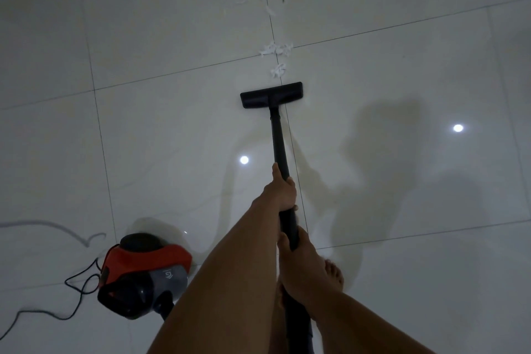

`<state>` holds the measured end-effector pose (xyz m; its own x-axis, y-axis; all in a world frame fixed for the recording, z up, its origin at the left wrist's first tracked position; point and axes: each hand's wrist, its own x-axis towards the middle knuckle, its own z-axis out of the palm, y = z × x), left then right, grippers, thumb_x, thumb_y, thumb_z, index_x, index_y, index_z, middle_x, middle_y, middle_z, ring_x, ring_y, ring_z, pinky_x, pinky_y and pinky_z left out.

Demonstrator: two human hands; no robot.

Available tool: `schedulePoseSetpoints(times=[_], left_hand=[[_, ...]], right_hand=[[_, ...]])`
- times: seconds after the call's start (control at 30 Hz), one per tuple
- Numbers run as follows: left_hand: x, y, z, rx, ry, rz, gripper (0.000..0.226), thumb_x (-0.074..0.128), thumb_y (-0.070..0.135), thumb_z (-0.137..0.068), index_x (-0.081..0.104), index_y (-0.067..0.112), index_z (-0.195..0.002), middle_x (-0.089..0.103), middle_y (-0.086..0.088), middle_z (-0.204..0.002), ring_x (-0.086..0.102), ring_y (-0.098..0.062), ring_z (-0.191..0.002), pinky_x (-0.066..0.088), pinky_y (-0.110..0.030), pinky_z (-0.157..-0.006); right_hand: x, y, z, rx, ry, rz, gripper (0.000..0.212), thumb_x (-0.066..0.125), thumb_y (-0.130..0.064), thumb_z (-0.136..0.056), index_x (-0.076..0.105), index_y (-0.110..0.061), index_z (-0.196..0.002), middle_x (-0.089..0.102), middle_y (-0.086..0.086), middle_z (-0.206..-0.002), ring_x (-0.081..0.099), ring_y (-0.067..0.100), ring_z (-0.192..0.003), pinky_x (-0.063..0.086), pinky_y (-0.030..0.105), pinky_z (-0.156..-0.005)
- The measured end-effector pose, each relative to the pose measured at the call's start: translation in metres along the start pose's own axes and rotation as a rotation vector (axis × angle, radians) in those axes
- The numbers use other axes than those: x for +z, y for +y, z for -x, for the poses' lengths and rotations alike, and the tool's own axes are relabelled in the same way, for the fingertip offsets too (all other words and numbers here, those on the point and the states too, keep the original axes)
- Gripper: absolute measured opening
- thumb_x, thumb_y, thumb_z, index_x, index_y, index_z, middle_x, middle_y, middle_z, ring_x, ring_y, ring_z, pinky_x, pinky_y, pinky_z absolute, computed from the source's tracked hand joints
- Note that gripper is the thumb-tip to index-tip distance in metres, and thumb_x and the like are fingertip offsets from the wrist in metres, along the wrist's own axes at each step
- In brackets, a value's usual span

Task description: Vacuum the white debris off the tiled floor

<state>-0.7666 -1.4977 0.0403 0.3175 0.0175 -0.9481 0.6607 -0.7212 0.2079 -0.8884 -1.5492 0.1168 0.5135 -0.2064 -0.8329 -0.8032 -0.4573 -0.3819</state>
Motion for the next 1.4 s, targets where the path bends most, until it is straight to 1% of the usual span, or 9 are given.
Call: schedulePoseSetpoints(times=[0.07,0.13,0.3,0.43,0.5,0.63,0.83,1.13,1.4], left_hand=[[-0.004,0.003,-0.004,-0.005,0.001,0.004,0.066,0.026,0.035,-0.112,-0.019,0.031,-0.161,0.052,0.000,-0.082,0.055,-0.010,-0.064,0.046,-0.030,-0.071],[-0.006,0.005,-0.009,-0.008,0.000,0.011,0.066,0.026,0.036,-0.112,-0.019,0.032,-0.161,0.053,-0.001,-0.083,0.056,-0.010,-0.065,0.046,-0.028,-0.067],[-0.008,0.010,-0.020,0.005,0.011,0.025,0.066,0.025,0.037,-0.112,-0.019,0.032,-0.161,0.054,-0.002,-0.078,0.058,-0.011,-0.064,0.047,-0.028,-0.064],[-0.012,0.010,-0.035,-0.009,0.000,0.097,0.069,0.029,0.039,-0.111,-0.019,0.038,-0.160,0.065,-0.007,-0.088,0.069,-0.019,-0.076,0.060,-0.043,-0.092],[-0.016,0.012,-0.039,-0.008,-0.002,0.121,0.070,0.030,0.039,-0.110,-0.019,0.040,-0.160,0.066,-0.010,-0.095,0.070,-0.021,-0.079,0.060,-0.045,-0.094],[-0.025,0.017,-0.044,-0.008,-0.009,0.141,0.069,0.030,0.038,-0.111,-0.019,0.041,-0.159,0.066,-0.013,-0.099,0.070,-0.022,-0.080,0.060,-0.045,-0.093],[-0.035,0.023,-0.052,-0.009,-0.011,0.167,0.068,0.028,0.039,-0.110,-0.019,0.043,-0.158,0.065,-0.012,-0.093,0.070,-0.023,-0.079,0.060,-0.046,-0.093],[-0.043,0.024,-0.061,0.003,-0.003,0.166,0.069,0.030,0.038,-0.111,-0.019,0.042,-0.159,0.064,-0.013,-0.097,0.074,-0.026,-0.089,0.060,-0.048,-0.093],[-0.049,0.031,-0.068,0.001,0.004,0.151,0.069,0.029,0.038,-0.111,-0.020,0.041,-0.158,0.065,-0.012,-0.091,0.073,-0.025,-0.084,0.061,-0.046,-0.092]], right_hand=[[0.004,-0.004,-0.004,-0.006,-0.018,-0.019,0.042,0.044,-0.045,-0.101,0.042,-0.032,-0.140,0.065,-0.006,-0.108,0.067,0.011,-0.097,0.058,0.029,-0.086],[0.006,-0.003,-0.012,-0.016,-0.029,-0.057,0.042,0.045,-0.046,-0.100,0.041,-0.033,-0.140,0.066,-0.004,-0.107,0.069,0.015,-0.096,0.060,0.038,-0.087],[0.003,-0.006,-0.021,0.006,-0.059,-0.136,0.037,0.046,-0.039,-0.104,0.044,-0.028,-0.139,0.067,0.001,-0.097,0.066,0.009,-0.073,0.054,0.022,-0.063],[0.003,-0.012,-0.028,0.059,-0.076,-0.219,0.029,0.046,-0.039,-0.104,0.046,-0.026,-0.130,0.067,0.008,-0.088,0.060,0.007,-0.049,0.046,0.014,-0.042],[0.005,-0.017,-0.032,0.072,-0.060,-0.216,0.028,0.046,-0.043,-0.103,0.048,-0.028,-0.126,0.068,0.008,-0.089,0.063,0.009,-0.049,0.048,0.015,-0.042],[0.009,-0.025,-0.039,0.081,-0.061,-0.192,0.026,0.046,-0.053,-0.098,0.049,-0.033,-0.114,0.066,0.007,-0.094,0.068,0.016,-0.057,0.063,0.034,-0.053],[0.006,-0.034,-0.047,0.118,-0.088,-0.243,0.020,0.048,-0.052,-0.098,0.049,-0.034,-0.108,0.066,0.011,-0.094,0.062,0.014,-0.049,0.064,0.039,-0.052],[0.014,-0.043,-0.052,0.086,-0.065,-0.175,0.015,0.043,-0.061,-0.093,0.040,-0.048,-0.099,0.063,0.007,-0.100,0.072,0.020,-0.063,0.064,0.041,-0.055],[0.000,-0.055,-0.055,0.134,-0.133,-0.290,0.017,0.045,-0.052,-0.098,0.050,-0.037,-0.106,0.063,0.012,-0.095,0.063,0.017,-0.050,0.062,0.035,-0.049]])
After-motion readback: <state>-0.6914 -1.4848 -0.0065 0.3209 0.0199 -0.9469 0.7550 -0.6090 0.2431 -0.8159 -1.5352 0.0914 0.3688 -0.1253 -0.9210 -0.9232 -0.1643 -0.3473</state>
